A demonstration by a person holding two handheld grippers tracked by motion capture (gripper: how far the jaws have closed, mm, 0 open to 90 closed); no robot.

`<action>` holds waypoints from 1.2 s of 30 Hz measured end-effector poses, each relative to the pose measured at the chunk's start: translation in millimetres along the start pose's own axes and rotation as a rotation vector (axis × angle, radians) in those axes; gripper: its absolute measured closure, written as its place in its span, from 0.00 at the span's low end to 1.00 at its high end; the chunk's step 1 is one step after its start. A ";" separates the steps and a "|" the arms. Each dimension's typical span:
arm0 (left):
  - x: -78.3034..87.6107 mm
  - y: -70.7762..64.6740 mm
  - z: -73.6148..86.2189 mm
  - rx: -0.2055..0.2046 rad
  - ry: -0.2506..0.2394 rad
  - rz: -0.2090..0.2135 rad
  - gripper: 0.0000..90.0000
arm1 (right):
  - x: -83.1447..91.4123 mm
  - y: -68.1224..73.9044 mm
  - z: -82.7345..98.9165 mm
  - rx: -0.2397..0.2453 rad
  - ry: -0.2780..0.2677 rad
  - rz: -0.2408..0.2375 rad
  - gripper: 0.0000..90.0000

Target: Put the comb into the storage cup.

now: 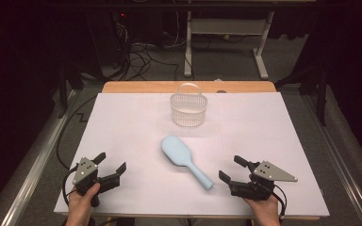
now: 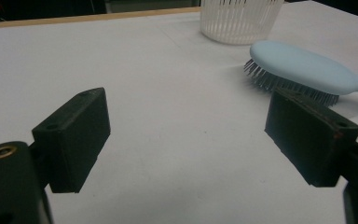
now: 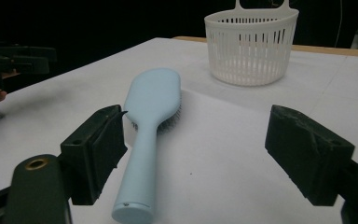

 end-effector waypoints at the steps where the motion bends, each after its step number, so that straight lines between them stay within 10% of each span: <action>1: 0.0 -0.1 0.0 0.000 0.000 0.000 0.16 | -0.5 0.6 -0.1 -0.002 0.001 -0.003 0.23; 36: 0.2 -0.8 -0.2 0.005 -0.001 0.008 0.16 | -41.0 31.0 -12.3 0.011 0.005 -0.107 0.23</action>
Point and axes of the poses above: each handheld gripper's, and its own axes: x roughly backward along the jaws, z roughly out of its underside, y roughly to its left, the point moved 7 cm from there along -x, roughly forward along the jaws, and after that the axes turned 11 degrees about x, right-handed, at the moved point
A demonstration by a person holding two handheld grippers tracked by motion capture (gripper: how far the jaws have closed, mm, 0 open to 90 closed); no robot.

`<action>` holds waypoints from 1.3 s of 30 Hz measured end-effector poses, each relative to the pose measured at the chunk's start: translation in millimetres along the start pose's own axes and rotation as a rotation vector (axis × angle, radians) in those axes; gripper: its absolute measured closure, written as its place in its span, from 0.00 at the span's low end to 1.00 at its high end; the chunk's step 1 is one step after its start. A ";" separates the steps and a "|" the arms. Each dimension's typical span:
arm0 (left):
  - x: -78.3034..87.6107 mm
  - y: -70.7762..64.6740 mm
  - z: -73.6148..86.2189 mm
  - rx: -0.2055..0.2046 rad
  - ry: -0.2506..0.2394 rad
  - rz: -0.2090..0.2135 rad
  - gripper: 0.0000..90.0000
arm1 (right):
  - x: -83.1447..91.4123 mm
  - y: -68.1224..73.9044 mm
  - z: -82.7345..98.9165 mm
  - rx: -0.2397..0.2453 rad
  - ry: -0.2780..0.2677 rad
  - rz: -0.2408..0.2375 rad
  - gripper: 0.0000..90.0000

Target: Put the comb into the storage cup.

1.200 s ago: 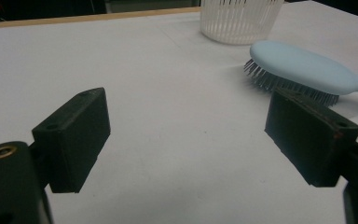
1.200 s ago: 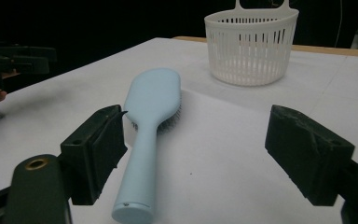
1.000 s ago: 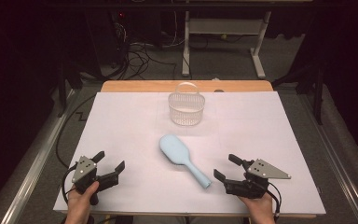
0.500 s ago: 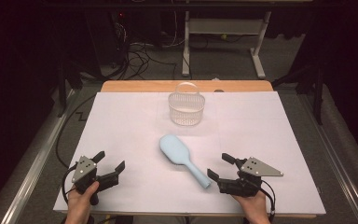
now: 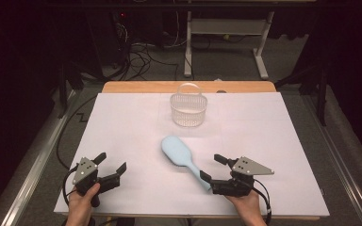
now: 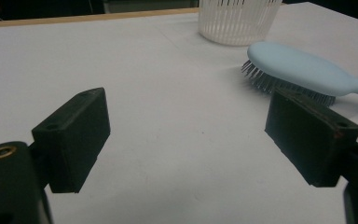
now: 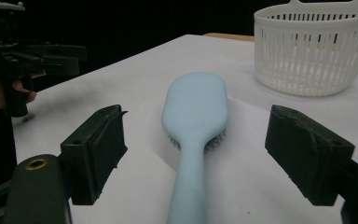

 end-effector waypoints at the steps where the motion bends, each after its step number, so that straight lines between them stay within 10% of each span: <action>1: 0.1 0.0 0.0 0.000 0.000 0.000 0.16 | -1.5 0.8 -0.4 0.003 0.000 -0.003 0.23; 19: 0.4 -1.1 0.2 -0.001 0.000 0.006 0.16 | -27.6 7.4 -9.9 -0.015 0.060 -0.014 0.19; 39: 0.3 -2.0 0.5 0.002 0.002 0.011 0.16 | -53.7 0.0 -3.3 0.046 0.489 -0.057 0.34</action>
Point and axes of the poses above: each handheld gripper's, and its own axes: x roughly backward along the jaws, z roughly out of its underside, y roughly to its left, the point moved 7 cm from there along -x, roughly forward along the jaws, and after that the axes turned 11 degrees about x, right-handed, at the moved point
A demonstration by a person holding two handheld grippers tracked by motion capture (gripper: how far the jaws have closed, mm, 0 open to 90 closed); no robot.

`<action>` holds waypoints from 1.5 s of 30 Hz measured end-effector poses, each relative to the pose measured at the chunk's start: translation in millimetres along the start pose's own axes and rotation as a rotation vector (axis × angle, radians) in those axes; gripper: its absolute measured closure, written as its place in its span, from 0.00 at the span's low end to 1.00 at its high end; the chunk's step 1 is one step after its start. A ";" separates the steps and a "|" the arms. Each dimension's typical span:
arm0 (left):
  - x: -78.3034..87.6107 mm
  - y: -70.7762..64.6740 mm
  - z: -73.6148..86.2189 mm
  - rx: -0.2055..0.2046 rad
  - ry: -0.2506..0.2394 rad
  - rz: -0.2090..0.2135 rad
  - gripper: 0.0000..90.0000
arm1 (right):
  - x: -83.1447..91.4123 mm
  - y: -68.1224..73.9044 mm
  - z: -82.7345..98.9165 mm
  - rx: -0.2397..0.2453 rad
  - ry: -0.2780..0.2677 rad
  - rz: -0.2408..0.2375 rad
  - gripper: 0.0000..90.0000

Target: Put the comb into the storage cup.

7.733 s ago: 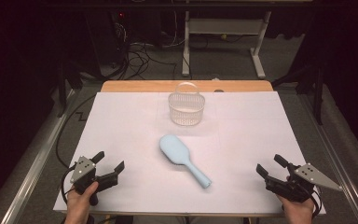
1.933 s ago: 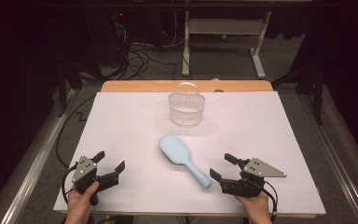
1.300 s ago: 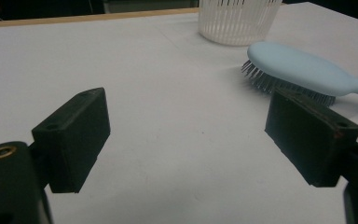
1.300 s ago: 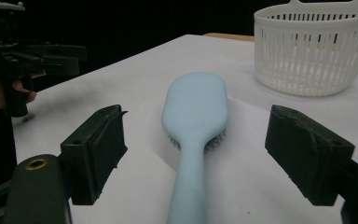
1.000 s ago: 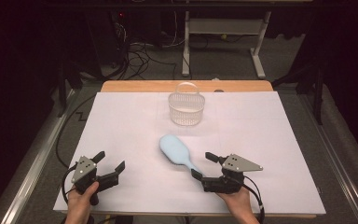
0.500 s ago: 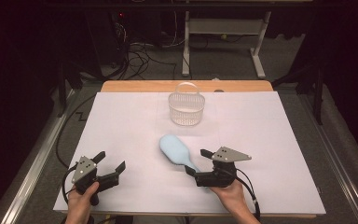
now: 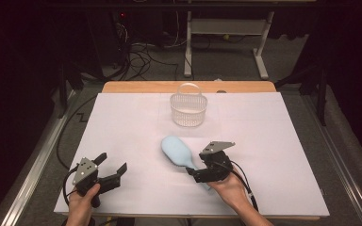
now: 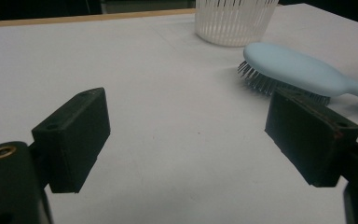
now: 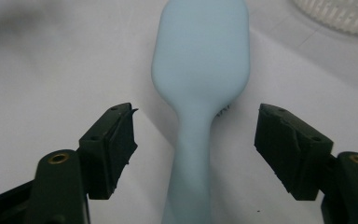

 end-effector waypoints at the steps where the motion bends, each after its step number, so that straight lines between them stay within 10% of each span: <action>1: 0.0 0.0 0.0 0.000 0.000 0.000 0.16 | 0.0 0.0 0.0 0.000 0.000 0.000 0.34; 22: -0.2 0.4 0.4 0.003 0.007 0.004 0.07 | -32.1 2.1 -4.4 0.018 0.335 -0.052 0.54; 45: -0.7 0.4 1.7 -0.013 0.022 -0.004 0.03 | -41.3 0.5 -4.6 0.059 0.416 -0.019 0.78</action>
Point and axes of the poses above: each handheld gripper's, and its own axes: x roughly backward along the jaws, z roughly out of its underside, y roughly to its left, the point moved 7 cm from there along -x, roughly forward along the jaws, and after that the axes turned 11 degrees about x, right-handed, at the moved point
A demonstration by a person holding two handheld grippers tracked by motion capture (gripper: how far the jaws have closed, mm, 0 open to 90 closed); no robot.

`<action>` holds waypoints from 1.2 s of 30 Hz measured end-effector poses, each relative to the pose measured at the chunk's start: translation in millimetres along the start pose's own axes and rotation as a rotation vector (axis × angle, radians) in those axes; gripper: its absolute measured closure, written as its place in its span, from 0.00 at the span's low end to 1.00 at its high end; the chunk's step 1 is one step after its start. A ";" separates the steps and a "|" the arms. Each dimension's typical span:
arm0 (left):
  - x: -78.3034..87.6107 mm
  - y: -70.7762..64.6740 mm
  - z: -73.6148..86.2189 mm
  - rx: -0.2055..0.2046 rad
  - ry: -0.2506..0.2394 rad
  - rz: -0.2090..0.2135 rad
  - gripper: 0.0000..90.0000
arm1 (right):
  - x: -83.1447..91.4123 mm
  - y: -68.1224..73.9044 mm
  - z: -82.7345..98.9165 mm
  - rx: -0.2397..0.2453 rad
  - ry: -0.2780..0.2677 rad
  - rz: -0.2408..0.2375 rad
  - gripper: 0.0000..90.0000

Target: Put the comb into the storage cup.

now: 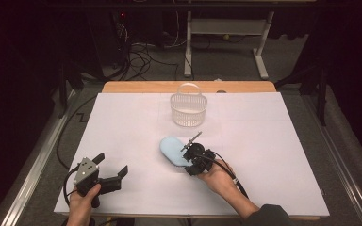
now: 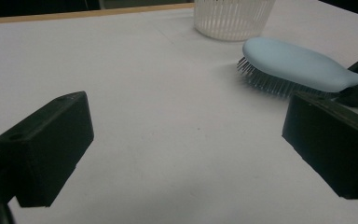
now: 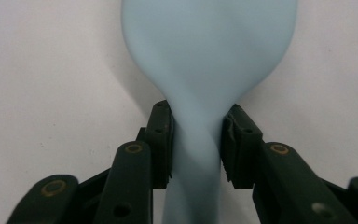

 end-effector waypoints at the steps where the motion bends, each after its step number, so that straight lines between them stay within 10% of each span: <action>1: 0.1 0.4 0.2 -0.003 0.002 -0.003 0.03 | 0.2 -0.7 0.4 0.004 0.002 -0.004 0.78; 36: 2.2 0.4 -1.1 0.005 -0.002 0.010 0.05 | 24.5 3.0 -0.6 0.032 -0.122 0.009 0.79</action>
Point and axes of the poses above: each handheld gripper's, and its own axes: x roughly backward along the jaws, z roughly out of its underside, y roughly to its left, the point moved 7 cm from there along -x, roughly forward along the jaws, and after that the axes turned 11 degrees about x, right-handed, at the moved point
